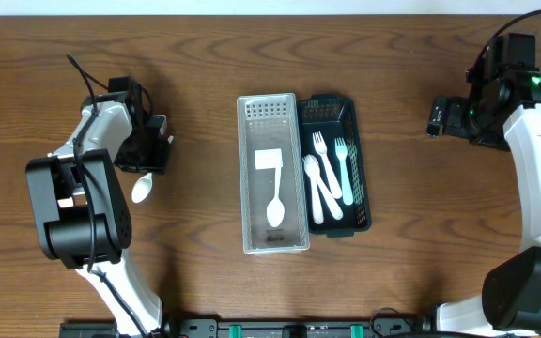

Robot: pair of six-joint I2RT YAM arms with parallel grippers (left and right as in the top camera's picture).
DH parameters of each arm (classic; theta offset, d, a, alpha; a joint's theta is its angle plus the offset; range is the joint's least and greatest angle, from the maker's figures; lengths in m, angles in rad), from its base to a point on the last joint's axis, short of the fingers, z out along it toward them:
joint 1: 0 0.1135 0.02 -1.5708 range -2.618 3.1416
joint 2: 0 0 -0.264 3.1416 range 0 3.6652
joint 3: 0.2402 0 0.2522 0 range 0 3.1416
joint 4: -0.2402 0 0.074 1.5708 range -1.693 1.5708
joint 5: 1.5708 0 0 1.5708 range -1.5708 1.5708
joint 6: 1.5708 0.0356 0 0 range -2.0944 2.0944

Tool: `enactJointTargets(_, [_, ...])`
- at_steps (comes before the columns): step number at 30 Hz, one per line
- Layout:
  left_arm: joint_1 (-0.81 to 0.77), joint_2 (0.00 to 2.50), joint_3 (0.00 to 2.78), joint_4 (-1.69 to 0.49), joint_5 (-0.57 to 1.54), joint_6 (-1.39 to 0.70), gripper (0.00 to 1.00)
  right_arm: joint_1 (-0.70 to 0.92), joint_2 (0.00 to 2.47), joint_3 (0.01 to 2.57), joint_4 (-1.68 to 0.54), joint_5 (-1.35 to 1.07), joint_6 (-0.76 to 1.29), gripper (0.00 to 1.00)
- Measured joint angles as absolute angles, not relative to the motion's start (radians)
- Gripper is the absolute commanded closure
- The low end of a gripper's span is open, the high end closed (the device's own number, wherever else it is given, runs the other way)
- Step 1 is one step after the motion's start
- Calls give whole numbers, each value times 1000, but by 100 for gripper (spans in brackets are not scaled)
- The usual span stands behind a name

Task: Pack container
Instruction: 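Move the left gripper to the next white spoon and grasp it, then carry the spoon with the left gripper and release it into the clear tray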

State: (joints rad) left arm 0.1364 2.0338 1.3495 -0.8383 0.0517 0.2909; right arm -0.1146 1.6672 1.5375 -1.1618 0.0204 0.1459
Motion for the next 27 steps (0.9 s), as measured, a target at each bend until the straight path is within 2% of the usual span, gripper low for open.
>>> enactJointTargets(12, [136,2034,1349,-839,49,292,94,-115,1667,1538,-1162,20,146,1])
enactJointTargets(27, [100,1979,1350,-888,54,277,94,-115,1667,1538,-1162,20,146,1])
